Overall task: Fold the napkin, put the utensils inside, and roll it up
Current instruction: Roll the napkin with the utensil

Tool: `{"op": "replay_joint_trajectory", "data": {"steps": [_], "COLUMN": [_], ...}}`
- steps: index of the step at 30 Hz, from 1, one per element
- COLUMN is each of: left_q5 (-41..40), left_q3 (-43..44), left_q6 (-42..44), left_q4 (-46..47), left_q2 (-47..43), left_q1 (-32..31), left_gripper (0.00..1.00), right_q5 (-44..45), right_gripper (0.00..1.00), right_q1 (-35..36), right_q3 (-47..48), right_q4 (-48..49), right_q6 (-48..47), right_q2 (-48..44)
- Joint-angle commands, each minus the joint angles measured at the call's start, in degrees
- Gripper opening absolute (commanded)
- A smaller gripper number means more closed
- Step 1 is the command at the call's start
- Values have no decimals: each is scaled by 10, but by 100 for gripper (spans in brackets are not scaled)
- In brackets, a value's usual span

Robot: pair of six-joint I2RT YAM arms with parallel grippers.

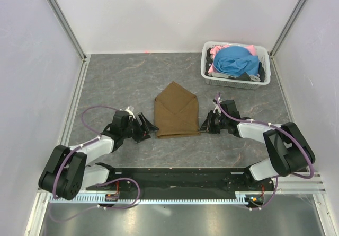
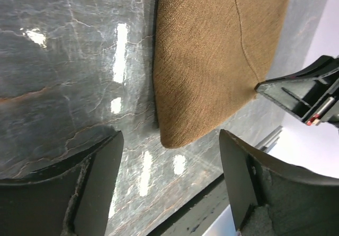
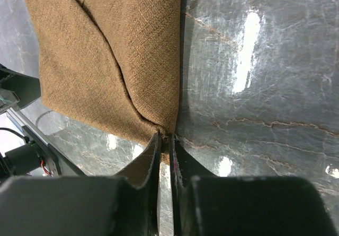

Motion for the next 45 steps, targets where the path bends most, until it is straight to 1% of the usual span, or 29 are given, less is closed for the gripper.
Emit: {"op": "replay_joint_trajectory", "data": {"steps": [1,3,9,14,21,23,25,26,31,34,35,37,38,39,40,41,42,43,45], "left_q5": [17,20,21,21,22,23,24,24,21,24,27,38,43,52,58,69,77,86,115], "left_q3": [-6,-9,-21,-26,-22,-18,-17,-17,-12,0,5,18,21,26,32,35,38,44,50], "left_q6": [-33,-35,-47,-58,-62,-62,-62,-63,-65,-66,-64,-64,-63,-62,-62,-60,-59,-59,-58], "left_q4": [48,47,63,101,135,138,138,138,140,141,141,136,132,130,121,116,112,103,93], "left_q2": [23,31,68,110,159,169,174,176,188,196,198,205,209,210,212,212,212,214,219], "left_q1": [3,2,1,-4,-7,-11,-12,-13,-13,-13,-12,-13,-12,-12,-13,-12,-10,-8,-3], "left_gripper": [75,71,63,60,52,46,44,41,31,23,13,4,2,2,2,2,2,2,2], "right_q5": [-2,-5,-7,-7,-7,-7,-7,-8,-9,-9,-7,5,15,38,53,67,95,109,139], "right_gripper": [11,10,9,9,9,9,9,9,9,9,11,14,18,23,33,38,42,53,61], "right_q1": [1,1,1,1,2,2,2,2,2,2,3,3,2,5,3,2,3,4,15], "right_q3": [6,5,5,2,-3,-4,-4,-4,-5,-4,-2,8,13,19,32,39,45,55,62], "right_q4": [21,23,30,33,41,42,46,48,56,53,44,24,-4,-20,-37,-72,-85,-96,-116], "right_q6": [-6,-4,0,1,4,5,5,7,8,0,-4,-32,-43,-71,-85,-99,-113,-138,-164], "right_q2": [11,14,16,15,14,15,16,17,23,17,16,-4,-13,-33,-44,-68,-81,-94,-136]}}
